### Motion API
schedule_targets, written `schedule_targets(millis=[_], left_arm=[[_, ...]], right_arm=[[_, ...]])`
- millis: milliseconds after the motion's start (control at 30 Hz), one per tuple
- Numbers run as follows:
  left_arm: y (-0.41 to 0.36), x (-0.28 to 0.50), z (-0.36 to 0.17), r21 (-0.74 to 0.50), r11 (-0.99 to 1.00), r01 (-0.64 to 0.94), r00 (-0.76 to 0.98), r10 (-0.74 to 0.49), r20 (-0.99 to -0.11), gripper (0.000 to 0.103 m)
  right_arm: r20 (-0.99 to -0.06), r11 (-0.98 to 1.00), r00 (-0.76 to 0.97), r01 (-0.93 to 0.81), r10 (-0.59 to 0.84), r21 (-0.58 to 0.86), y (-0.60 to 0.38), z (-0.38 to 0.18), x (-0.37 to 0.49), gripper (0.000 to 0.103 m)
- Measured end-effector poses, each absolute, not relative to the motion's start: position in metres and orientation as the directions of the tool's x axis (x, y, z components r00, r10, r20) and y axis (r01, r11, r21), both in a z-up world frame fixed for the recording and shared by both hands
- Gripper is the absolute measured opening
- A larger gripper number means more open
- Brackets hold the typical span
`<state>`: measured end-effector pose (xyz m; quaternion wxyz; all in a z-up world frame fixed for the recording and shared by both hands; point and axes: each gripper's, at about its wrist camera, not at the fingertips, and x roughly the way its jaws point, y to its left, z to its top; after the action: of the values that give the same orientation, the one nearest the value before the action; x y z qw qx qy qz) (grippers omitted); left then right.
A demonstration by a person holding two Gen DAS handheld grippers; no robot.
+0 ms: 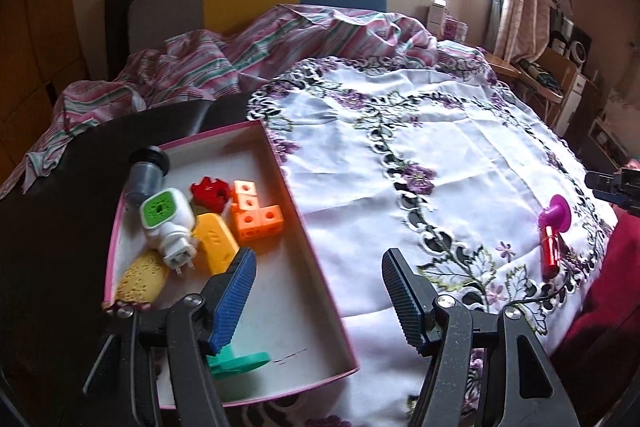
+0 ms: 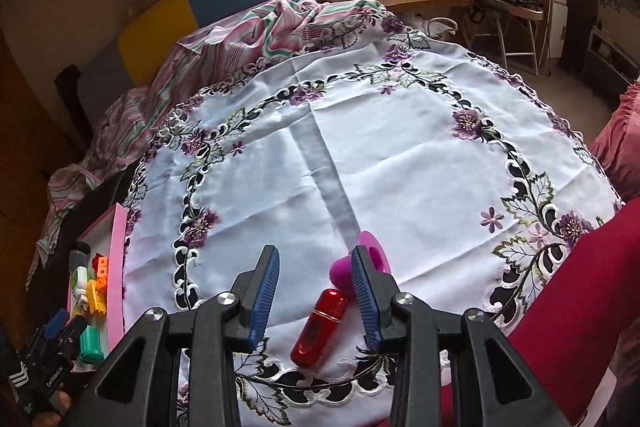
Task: Organize rigid objects
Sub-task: 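Move both tools back toward the red cylinder and pink suction cup, then grasp the red cylinder with left tool while right tool grasps the pink suction cup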
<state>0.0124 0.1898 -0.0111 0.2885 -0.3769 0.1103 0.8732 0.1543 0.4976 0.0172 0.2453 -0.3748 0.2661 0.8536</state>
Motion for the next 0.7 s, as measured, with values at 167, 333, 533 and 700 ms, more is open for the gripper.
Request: schedule_targets(millis=[167, 333, 533, 700], left_arm=[[0.219, 0.021, -0.014, -0.038, -0.755, -0.654, -0.499, 0.469, -0.728, 0.066], [0.258, 0.035, -0.024, -0.079, -0.662, -0.745, -0.395, 0.534, -0.748, 0.066], [0.309, 0.061, -0.036, -0.151, -0.509, -0.848, -0.227, 0.605, -0.763, 0.066], [0.354, 0.084, -0.047, -0.196, -0.392, -0.899, -0.106, 0.627, -0.771, 0.062]], right_arm=[[-0.74, -0.693, -0.652, -0.61, 0.164, 0.384, 0.511, 0.008, 0.166, 0.037], [-0.698, -0.616, -0.707, -0.603, 0.118, 0.506, 0.524, 0.001, 0.178, 0.037], [-0.682, -0.589, -0.723, -0.599, 0.108, 0.542, 0.526, -0.001, 0.181, 0.037], [-0.678, -0.585, -0.729, -0.589, 0.088, 0.557, 0.527, -0.003, 0.18, 0.037]])
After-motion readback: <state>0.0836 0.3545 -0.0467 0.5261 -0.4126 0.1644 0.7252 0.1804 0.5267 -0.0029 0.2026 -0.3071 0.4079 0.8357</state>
